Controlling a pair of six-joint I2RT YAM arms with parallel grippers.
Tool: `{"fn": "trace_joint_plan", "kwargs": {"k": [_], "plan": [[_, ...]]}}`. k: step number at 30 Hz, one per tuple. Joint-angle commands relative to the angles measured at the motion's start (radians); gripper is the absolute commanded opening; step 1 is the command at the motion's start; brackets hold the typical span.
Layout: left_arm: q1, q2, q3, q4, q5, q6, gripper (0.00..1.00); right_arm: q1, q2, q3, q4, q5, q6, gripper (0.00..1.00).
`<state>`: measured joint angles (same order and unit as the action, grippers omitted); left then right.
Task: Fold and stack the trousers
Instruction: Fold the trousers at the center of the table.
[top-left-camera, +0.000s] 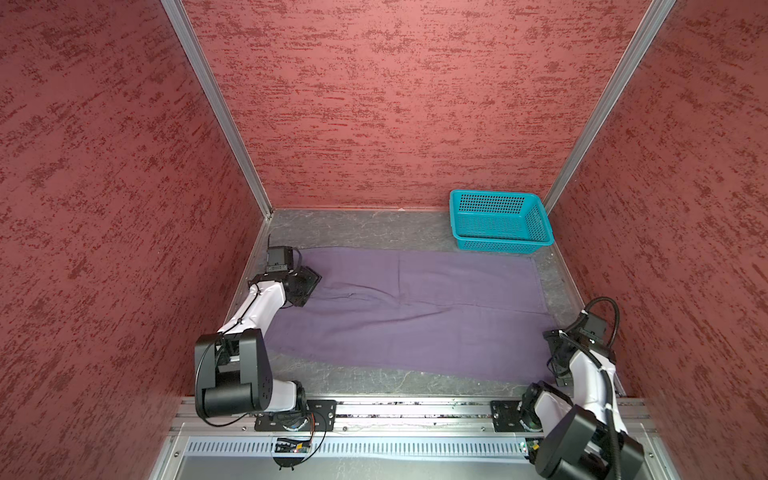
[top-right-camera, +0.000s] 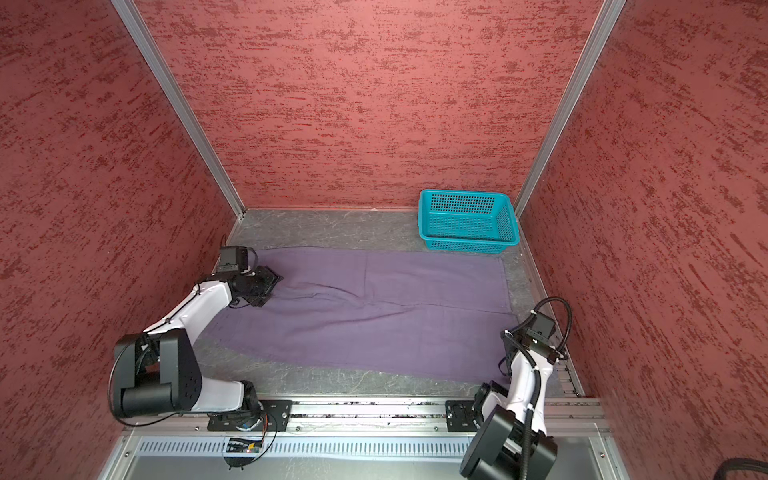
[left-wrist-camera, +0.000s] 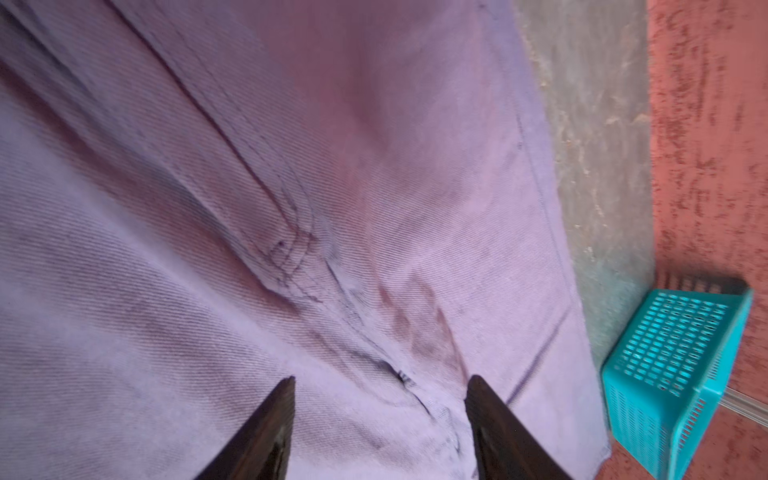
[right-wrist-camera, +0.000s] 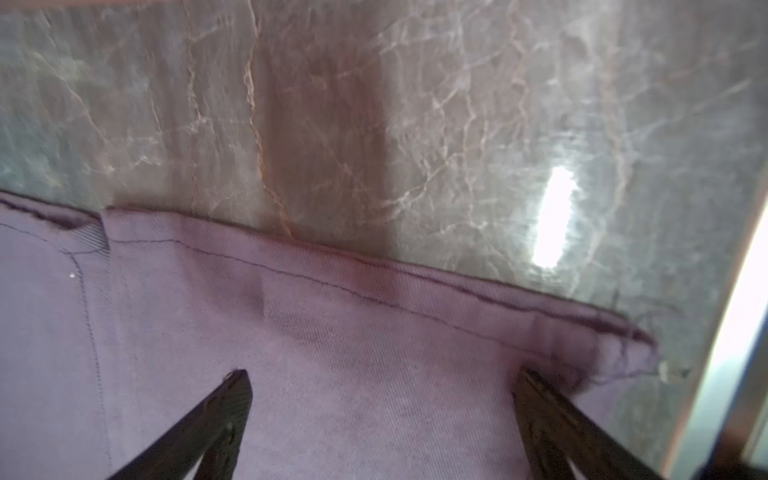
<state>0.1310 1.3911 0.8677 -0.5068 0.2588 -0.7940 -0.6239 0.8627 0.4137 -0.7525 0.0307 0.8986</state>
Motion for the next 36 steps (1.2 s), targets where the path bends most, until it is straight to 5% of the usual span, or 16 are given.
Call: {"fn": "trace_joint_plan", "kwargs": {"k": [1,22,30,36], "plan": [[0.007,-0.038,-0.022,0.025,0.019,0.002,0.67,-0.005,-0.024,0.001,-0.057,0.052,0.069,0.99],[0.071,-0.014,-0.075,0.057,0.098,0.025,0.65,-0.007,0.008,0.001,-0.05,0.203,0.105,0.94],[0.095,0.003,-0.077,0.089,0.115,0.003,0.63,-0.007,0.067,-0.003,0.015,0.161,0.144,0.94],[0.097,0.032,-0.059,0.088,0.127,0.004,0.64,-0.007,0.149,-0.087,0.245,0.058,0.138,0.91]]}}
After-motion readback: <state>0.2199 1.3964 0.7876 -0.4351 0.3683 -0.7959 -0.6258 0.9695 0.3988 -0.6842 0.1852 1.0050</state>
